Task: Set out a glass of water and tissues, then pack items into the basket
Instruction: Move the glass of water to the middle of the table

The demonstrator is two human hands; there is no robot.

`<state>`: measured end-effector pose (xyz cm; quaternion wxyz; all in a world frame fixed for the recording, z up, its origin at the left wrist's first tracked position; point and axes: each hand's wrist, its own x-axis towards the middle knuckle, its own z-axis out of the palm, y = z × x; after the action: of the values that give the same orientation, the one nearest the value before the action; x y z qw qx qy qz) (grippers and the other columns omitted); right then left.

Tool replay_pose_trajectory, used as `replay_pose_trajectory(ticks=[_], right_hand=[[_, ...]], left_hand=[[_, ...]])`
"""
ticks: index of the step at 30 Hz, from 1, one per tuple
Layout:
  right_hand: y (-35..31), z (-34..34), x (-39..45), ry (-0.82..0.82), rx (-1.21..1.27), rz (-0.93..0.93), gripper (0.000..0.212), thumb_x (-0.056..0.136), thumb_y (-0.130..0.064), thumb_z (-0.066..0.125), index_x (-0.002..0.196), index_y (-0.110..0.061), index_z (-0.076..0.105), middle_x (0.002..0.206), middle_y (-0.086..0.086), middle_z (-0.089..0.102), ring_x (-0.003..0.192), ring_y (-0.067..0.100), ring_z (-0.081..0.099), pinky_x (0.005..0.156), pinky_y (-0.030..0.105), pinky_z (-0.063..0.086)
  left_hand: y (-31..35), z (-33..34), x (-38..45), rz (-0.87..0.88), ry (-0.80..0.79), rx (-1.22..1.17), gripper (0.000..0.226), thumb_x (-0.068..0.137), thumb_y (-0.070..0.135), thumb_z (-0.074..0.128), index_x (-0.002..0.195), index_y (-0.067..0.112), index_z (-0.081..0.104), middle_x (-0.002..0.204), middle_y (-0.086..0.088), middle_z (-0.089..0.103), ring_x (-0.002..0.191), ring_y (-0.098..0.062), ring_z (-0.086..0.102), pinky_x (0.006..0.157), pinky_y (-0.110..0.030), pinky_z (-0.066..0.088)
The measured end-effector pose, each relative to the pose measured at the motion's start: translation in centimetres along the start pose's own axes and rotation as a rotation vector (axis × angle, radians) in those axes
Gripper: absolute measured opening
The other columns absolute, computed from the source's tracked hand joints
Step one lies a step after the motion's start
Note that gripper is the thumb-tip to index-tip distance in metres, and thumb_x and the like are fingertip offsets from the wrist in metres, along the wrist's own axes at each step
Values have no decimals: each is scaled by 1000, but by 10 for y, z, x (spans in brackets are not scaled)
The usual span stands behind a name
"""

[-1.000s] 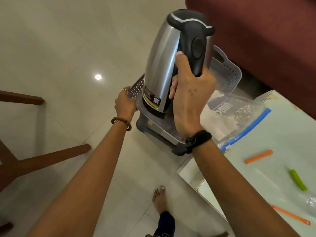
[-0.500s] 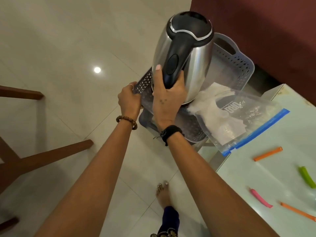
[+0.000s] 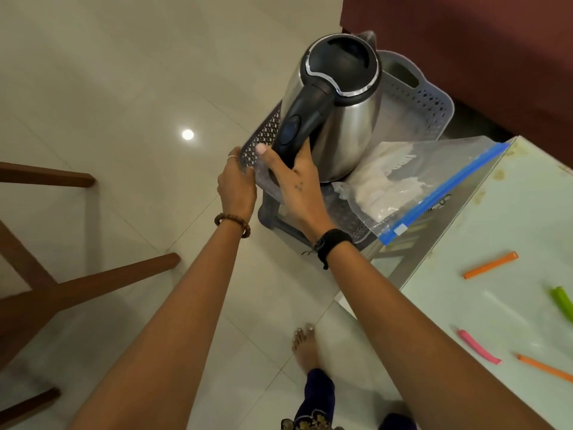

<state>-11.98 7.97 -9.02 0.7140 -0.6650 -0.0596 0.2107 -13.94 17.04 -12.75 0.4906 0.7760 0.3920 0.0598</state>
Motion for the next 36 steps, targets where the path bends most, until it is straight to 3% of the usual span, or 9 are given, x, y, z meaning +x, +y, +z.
replay_pose_trajectory(ticks=[5,9,14,18,24,27,30,33,36], right_hand=[[0,-36,-30,-4,-57,26,27,88,-16,62,111,-15,47,104,-6,59,100,6,57,89,17,48],[19,-88,-84,6,-163,32,8,90,-8,57,98,-6,60,95,-1,63,89,8,61,81,18,48],[39,-165,-162,-7,-143,206,6,90,-12,56,90,-14,61,83,5,68,81,17,68,72,27,57],[50,-251,-221,115,-187,267,8,90,-10,57,89,-16,61,78,-5,69,75,11,67,74,22,52],[56,-392,-303,512,-226,337,25,86,2,56,82,-21,62,71,3,70,65,10,65,63,17,50],[61,-449,-335,678,-214,340,20,87,1,55,84,-18,63,74,3,70,69,13,67,63,18,52],[72,-486,-353,805,-241,329,15,87,-4,56,86,-19,59,76,-1,66,72,15,65,66,24,53],[86,-511,-359,892,-294,325,25,82,-11,66,95,-24,49,83,-9,59,78,10,60,65,15,48],[99,-530,-357,772,-244,326,55,75,-15,75,117,-24,41,106,-12,52,94,3,54,70,13,45]], left_hand=[[-20,17,-66,-39,123,-86,26,94,22,50,118,13,52,111,-8,62,99,-24,62,85,-47,54],[-37,47,-145,-89,-83,-66,13,91,9,50,88,14,61,75,2,62,69,-20,62,67,-43,58],[-36,109,-228,-140,-294,-51,23,90,2,50,76,17,59,69,4,61,62,-13,61,55,-19,54],[-24,161,-276,-127,-468,-60,21,91,10,54,79,25,60,72,0,66,61,-15,64,52,-16,53],[2,250,-334,-9,-744,33,28,90,4,52,80,29,61,72,2,66,63,-13,63,55,-15,52],[18,294,-359,81,-841,38,21,89,3,54,83,21,63,77,0,64,67,-8,61,61,-19,53],[30,333,-376,199,-872,68,19,84,4,62,95,19,61,93,1,63,77,-3,60,68,-10,49],[37,368,-388,193,-943,104,52,78,3,69,122,21,50,117,2,54,99,-11,54,73,-3,45],[38,397,-396,215,-1029,90,83,71,-3,74,139,21,32,139,5,38,120,-15,43,92,-17,41]])
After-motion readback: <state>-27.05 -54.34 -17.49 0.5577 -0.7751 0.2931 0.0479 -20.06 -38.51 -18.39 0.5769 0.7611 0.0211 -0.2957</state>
